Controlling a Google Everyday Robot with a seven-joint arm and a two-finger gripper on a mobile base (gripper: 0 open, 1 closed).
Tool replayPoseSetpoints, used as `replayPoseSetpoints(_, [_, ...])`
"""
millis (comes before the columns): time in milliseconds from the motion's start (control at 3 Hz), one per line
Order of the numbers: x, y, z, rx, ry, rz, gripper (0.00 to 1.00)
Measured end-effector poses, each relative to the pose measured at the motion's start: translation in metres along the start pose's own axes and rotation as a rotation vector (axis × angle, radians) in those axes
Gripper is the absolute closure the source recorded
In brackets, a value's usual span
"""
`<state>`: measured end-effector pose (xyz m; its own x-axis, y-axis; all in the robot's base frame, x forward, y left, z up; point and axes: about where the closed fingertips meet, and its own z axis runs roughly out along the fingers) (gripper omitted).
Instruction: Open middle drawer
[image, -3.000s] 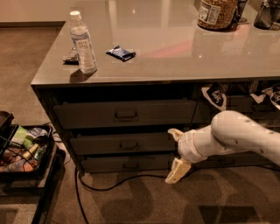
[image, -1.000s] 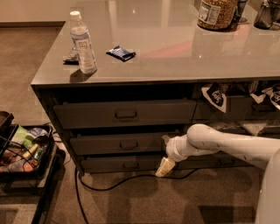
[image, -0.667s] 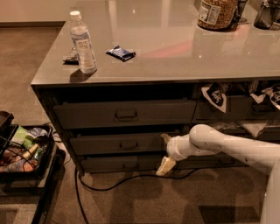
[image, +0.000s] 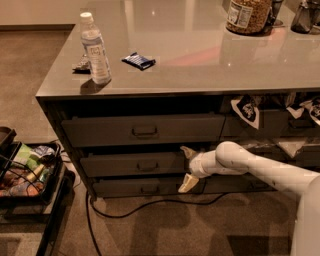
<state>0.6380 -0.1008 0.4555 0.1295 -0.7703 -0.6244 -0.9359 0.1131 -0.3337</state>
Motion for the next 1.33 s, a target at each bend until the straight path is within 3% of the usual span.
replayPoseSetpoints(667, [0.008,-0.002,0.014,-0.004,-0.017,0.032,0.00])
replayPoseSetpoints(1000, [0.016,-0.022,0.044,0.009,-0.037,0.045,0.00])
replayPoseSetpoints(1333, [0.026,-0.041,0.063,-0.008,-0.005,0.059,0.00])
